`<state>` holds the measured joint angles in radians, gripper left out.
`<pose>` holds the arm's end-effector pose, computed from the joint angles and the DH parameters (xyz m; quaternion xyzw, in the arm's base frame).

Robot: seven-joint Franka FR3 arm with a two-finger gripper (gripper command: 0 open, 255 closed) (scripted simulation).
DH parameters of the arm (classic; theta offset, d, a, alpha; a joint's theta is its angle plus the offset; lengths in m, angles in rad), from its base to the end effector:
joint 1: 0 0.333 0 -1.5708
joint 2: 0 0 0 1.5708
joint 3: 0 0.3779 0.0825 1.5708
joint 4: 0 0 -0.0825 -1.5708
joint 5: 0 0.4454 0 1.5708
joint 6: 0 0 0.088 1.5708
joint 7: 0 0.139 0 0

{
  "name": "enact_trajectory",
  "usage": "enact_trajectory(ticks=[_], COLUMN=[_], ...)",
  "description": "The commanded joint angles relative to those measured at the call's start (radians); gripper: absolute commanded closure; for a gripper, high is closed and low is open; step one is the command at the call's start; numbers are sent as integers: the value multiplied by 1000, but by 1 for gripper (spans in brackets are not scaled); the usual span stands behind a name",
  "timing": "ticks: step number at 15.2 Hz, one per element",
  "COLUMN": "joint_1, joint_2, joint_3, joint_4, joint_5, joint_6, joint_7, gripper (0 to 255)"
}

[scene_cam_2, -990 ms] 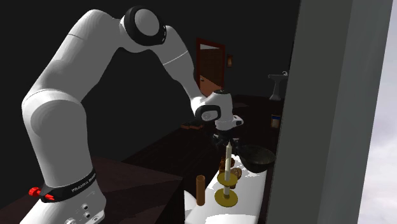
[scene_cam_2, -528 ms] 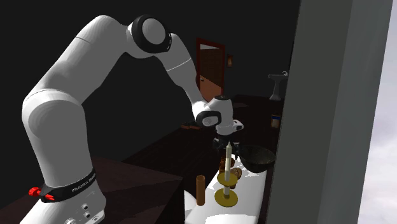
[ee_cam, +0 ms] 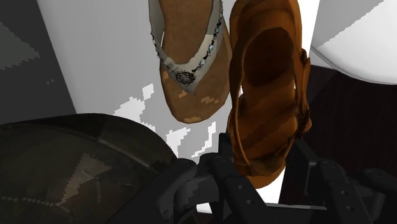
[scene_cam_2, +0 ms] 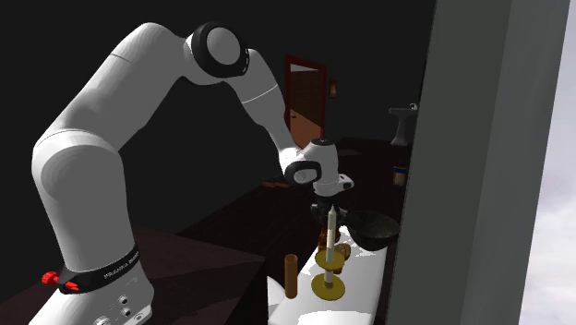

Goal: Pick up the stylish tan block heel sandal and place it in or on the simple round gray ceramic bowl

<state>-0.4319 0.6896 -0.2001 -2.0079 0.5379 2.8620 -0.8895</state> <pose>0.5326 -0.4200 0.0914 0.9900 -0.0942 0.0966 0.0416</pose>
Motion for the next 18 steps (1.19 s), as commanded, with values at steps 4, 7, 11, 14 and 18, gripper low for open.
enact_trajectory(ticks=[4,7,11,14,18], joint_1=[0,-2,22,39,63], joint_2=[0,3,-46,-82,-128], joint_3=[0,1,-28,-50,-80], joint_4=[-3,-2,-22,-34,-49], joint_5=[0,1,-19,-36,-61], joint_6=[0,2,-31,-55,-90], joint_7=[0,-2,17,33,55], gripper=[255,255,255,255,255])
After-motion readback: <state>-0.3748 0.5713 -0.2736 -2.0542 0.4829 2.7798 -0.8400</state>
